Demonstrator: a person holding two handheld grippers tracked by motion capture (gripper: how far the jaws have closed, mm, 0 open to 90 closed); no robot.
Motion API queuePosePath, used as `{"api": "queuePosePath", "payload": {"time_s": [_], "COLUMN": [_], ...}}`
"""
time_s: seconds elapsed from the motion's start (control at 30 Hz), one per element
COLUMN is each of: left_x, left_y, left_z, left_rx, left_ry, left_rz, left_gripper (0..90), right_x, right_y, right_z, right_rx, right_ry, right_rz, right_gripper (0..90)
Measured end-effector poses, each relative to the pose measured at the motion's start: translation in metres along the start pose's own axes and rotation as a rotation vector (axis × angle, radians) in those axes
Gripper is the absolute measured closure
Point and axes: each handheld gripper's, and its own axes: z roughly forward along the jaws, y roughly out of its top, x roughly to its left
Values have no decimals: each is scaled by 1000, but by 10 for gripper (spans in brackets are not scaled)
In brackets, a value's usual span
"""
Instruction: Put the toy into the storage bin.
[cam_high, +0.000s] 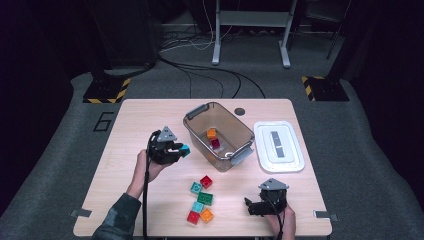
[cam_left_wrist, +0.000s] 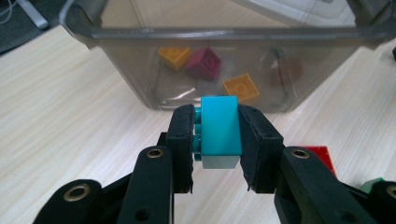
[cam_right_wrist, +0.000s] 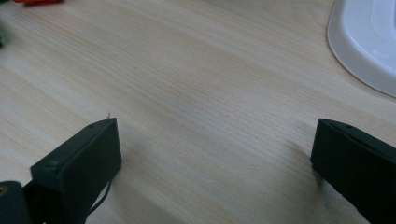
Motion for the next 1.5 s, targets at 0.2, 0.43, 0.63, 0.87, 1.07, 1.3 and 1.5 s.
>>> {"api": "queuePosePath", "payload": {"time_s": [0.2,0.43,0.63,0.87,1.07,1.3,1.5], "left_x": [5,11,15,19,22,23,24], "left_y": [15,34,51,68,79,88,94], "left_z": [-6,-8,-7,-4,3,12,21], "left_rx": [-18,-40,-57,-66,-69,-61,-58], "left_ry": [15,34,35,50,49,53,58], "left_rz": [7,17,13,30,26,32,35], "left_gripper": [673,673,673,673,673,673,673], "right_x": [1,1,1,1,0,0,1], "right_y": [0,0,0,0,0,0,0], "right_z": [0,0,0,0,0,0,0], "right_rx": [-4,-4,-4,-5,-2,-2,-3], "right_ry": [-3,-3,-2,-3,-1,0,0], "right_rz": [11,12,11,12,4,7,7], "right_gripper": [8,8,8,8,8,9,8]}}
